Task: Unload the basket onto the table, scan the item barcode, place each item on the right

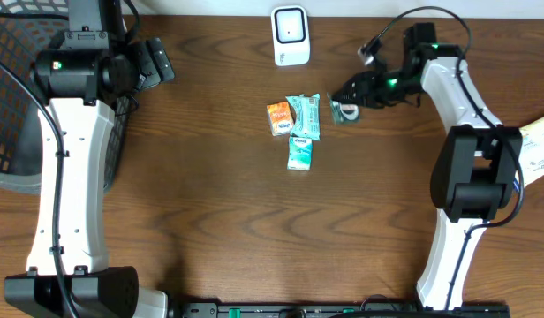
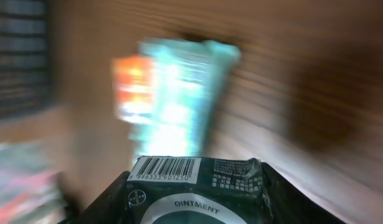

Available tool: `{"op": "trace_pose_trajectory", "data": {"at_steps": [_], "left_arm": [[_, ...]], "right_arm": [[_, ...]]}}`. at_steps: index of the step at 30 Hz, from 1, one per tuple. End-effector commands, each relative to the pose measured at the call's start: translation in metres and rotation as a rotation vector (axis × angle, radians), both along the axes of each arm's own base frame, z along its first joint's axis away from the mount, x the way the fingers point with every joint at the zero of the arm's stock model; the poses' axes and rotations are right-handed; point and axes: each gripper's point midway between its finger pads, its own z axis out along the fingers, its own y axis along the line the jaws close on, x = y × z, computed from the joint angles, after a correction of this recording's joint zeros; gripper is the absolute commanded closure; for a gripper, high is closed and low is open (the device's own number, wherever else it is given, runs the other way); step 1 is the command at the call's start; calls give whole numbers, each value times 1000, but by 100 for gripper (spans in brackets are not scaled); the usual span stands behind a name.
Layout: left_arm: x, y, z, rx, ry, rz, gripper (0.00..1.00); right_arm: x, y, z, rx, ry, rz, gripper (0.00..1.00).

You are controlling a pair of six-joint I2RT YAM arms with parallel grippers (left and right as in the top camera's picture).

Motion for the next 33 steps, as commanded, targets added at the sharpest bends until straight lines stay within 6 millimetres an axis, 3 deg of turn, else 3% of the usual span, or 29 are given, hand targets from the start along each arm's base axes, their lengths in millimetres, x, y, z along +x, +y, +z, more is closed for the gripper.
{"op": "trace_pose_trajectory", "data": {"at_steps": [1, 5, 10, 14, 28, 33], "left_arm": [[0, 2, 1, 13, -1, 10, 2], [0, 2, 1, 13, -1, 10, 2], [0, 2, 1, 13, -1, 10, 2], [0, 2, 1, 13, -1, 10, 2], [0, 2, 1, 13, -1, 10, 2], [0, 2, 1, 13, -1, 10, 2]], "right_arm": [[8, -57, -20, -477, -5, -139, 52], [0, -59, -31, -588, -11, -90, 50], [-2, -53, -35, -630, -15, -73, 36], [-1, -51, -35, -616, 18, -159, 27], [-21, -45, -14, -403, 357, -540, 26], [-19, -55, -13, -355, 459, -713, 24]]}}
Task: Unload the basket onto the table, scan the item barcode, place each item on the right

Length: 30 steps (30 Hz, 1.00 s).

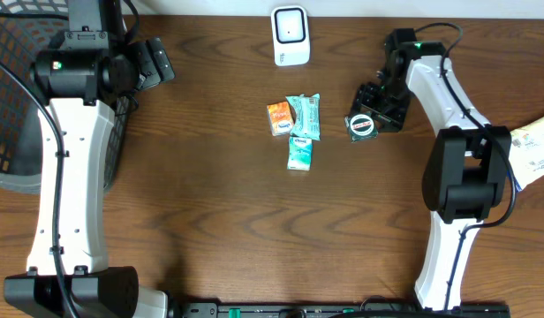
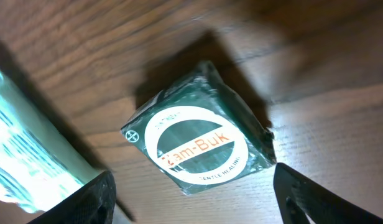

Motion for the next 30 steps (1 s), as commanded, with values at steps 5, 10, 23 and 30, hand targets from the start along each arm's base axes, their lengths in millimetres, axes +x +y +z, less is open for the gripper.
{"op": "trace_pose_trajectory", "data": {"at_steps": [5, 10, 23, 30], "left_arm": [[0, 2, 1, 13, -1, 10, 2], [0, 2, 1, 13, -1, 10, 2], [0, 2, 1, 13, -1, 10, 2], [0, 2, 1, 13, -1, 10, 2]], "right_arm": [[9, -3, 23, 53, 64, -444, 14], [11, 13, 17, 43, 58, -484, 8], [3, 11, 1, -170, 44, -627, 5], [-2, 12, -21, -189, 88, -621, 6]]}}
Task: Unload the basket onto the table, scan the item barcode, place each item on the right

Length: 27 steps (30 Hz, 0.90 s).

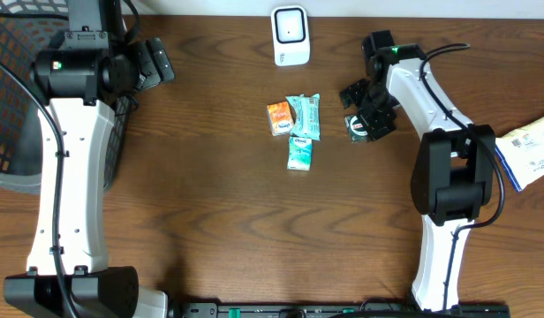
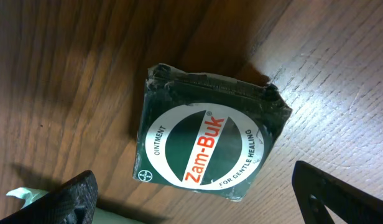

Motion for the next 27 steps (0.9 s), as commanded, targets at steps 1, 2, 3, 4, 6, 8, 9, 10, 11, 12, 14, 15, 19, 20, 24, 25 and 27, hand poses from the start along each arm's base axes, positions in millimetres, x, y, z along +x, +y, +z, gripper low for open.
{"op": "trace_pose_trajectory", "data": {"at_steps": [1, 2, 3, 4, 6, 8, 9, 10, 11, 12, 14, 15, 19, 20, 24, 25, 27], "left_arm": [[0, 2, 1, 13, -1, 10, 2], [0, 2, 1, 13, -1, 10, 2], [0, 2, 1, 13, -1, 10, 2], [0, 2, 1, 13, -1, 10, 2], [0, 2, 1, 13, -1, 10, 2], [0, 2, 1, 13, -1, 10, 2], [0, 2, 1, 13, -1, 10, 2], [0, 2, 1, 13, -1, 10, 2], [0, 2, 1, 13, -1, 10, 2], [0, 2, 1, 13, -1, 10, 2], [0, 2, 1, 13, -1, 10, 2], [0, 2, 1, 13, -1, 10, 2], [0, 2, 1, 13, -1, 10, 2], [0, 2, 1, 13, -1, 10, 2], [0, 2, 1, 13, -1, 10, 2], [0, 2, 1, 13, -1, 10, 2], [0, 2, 1, 13, -1, 10, 2]], "right_arm": [[-3, -3, -13, -32, 22, -16, 5], [-3, -3, -17, -38, 23, 7, 6], [-3, -3, -20, -41, 26, 24, 7], [-4, -2, -23, -40, 31, 38, 7], [-5, 2, -25, -32, 38, 71, 7], [-7, 5, -26, -31, 43, 93, 8], [-8, 7, -26, -33, 44, 98, 9], [-9, 8, -26, -37, 45, 102, 11], [-9, 9, -26, -46, 45, 107, 12], [-9, 10, -27, -57, 44, 113, 12], [-9, 8, -27, -90, 40, 121, 15], [-10, 8, -27, -100, 40, 124, 15], [-9, 3, -27, -140, 36, 115, 14], [-9, 2, -27, -149, 33, 114, 14], [-7, -2, -27, -152, 30, 84, 14], [-6, -2, -27, -151, 25, 79, 14], [-3, -1, -27, -148, 12, 69, 14]]}}
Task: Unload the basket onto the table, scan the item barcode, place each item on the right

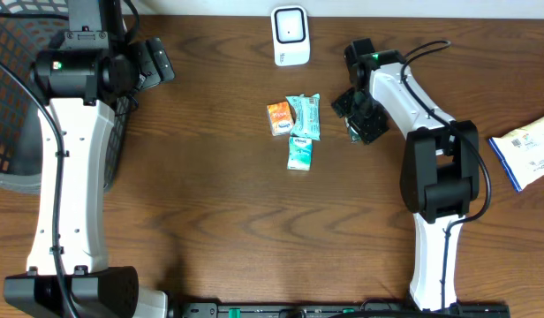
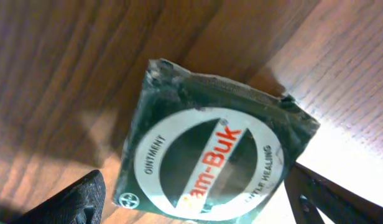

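Note:
A dark green Zam-Buk ointment box [image 2: 216, 152] lies label-up on the wooden table [image 1: 210, 194]. My right gripper [image 2: 204, 208] hangs open close above it, one fingertip at each lower corner of the wrist view, the box between them and untouched. In the overhead view the right gripper [image 1: 360, 113] covers most of the box, just right of the item cluster. The white scanner [image 1: 290, 35] stands at the table's back edge. My left gripper [image 1: 155, 62] is raised at the far left, near nothing; its jaws are too small to read.
An orange packet [image 1: 278, 117] and two teal packets [image 1: 305, 115] [image 1: 299, 152] lie left of the box. A black mesh basket [image 1: 11, 97] sits at the left edge. A white and blue package [image 1: 530, 148] lies at the right edge.
My right wrist has shifted slightly left over the box and sits closer to it, so the box fills more of the wrist view. The box stays where it lay. The left arm is unchanged.
First my right gripper held the ointment box with its barcode showing, right of the packets. Then the box lay label-up on the table with the gripper open above it. Since then the wrist has turned over the box and come nearer.

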Available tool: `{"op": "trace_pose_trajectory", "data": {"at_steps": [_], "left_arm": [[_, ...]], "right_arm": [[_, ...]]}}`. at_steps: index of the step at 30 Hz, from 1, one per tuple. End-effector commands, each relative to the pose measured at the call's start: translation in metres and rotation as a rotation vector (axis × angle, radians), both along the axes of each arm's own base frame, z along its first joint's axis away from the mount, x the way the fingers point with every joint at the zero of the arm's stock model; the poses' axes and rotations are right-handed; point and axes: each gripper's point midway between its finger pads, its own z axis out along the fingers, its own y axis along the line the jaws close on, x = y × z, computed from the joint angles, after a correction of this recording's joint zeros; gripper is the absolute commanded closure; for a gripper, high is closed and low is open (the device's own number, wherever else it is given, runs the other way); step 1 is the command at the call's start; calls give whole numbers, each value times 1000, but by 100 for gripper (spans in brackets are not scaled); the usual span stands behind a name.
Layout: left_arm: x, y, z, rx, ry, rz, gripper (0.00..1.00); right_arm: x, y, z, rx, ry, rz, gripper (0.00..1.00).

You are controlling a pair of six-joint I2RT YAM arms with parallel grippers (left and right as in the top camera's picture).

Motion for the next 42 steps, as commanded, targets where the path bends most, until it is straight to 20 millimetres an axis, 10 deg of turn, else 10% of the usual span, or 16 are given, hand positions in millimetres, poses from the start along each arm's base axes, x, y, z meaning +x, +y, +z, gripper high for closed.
{"op": "trace_pose_trajectory", "data": {"at_steps": [1, 22, 28, 42], "left_arm": [[0, 2, 1, 12, 0, 10, 2], [0, 2, 1, 12, 0, 10, 2], [0, 2, 1, 12, 0, 10, 2], [0, 2, 1, 12, 0, 10, 2]], "right_arm": [[1, -7, -7, -31, -1, -50, 14], [-13, -13, -23, -64, 74, -93, 18], [-15, -6, -22, -4, 95, 123, 22], [12, -6, 38, 7, -93, 342, 27]]}}
